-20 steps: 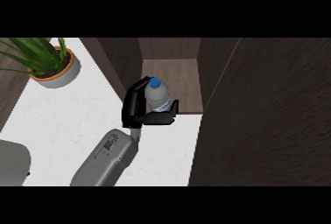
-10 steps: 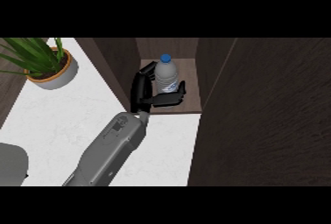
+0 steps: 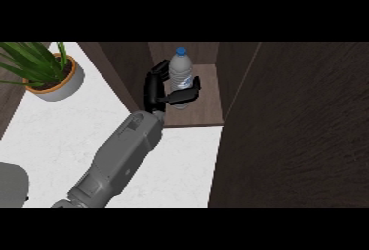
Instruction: Pick up the bottled water, place it into the cabinet and close the cabinet
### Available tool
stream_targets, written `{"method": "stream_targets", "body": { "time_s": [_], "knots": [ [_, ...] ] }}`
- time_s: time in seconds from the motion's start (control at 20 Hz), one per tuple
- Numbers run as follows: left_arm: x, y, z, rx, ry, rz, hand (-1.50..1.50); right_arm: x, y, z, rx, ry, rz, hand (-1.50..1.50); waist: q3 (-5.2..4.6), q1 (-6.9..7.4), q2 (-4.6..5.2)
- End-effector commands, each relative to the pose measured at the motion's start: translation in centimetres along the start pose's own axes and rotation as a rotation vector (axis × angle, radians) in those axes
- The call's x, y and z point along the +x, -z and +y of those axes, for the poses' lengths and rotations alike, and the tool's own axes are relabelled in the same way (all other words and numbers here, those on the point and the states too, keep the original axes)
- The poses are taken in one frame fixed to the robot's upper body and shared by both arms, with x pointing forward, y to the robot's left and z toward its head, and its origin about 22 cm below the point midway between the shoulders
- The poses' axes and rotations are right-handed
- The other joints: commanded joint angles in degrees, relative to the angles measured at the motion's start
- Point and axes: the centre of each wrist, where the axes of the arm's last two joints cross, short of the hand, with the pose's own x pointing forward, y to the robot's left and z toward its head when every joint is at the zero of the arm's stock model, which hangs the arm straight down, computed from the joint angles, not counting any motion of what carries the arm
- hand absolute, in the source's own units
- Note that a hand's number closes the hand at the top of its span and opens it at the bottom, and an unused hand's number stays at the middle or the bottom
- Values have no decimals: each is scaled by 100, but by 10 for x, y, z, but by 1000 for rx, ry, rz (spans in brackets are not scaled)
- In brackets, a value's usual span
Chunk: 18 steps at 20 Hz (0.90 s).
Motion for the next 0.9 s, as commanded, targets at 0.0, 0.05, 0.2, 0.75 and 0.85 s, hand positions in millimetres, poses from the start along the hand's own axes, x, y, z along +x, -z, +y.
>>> {"method": "stream_targets", "body": {
  "time_s": [0.0,0.05,0.2,0.75,0.85],
  "knots": [
    [-6,11,5,66,66,-15,150,19,-10,-3,24,26,-37,-150,0,-100,27],
    [-4,13,3,72,73,-13,150,27,-10,-9,10,26,-62,-150,1,-88,24],
    [-5,20,5,89,152,-22,150,18,-14,-1,17,45,-37,-150,1,-114,29],
    [-12,25,12,96,270,-59,-150,1,-8,-13,20,14,-53,-150,4,-193,78],
    [-11,28,13,134,279,-47,-150,3,-12,-6,40,28,-39,-150,-1,-287,110]
  ]
}}
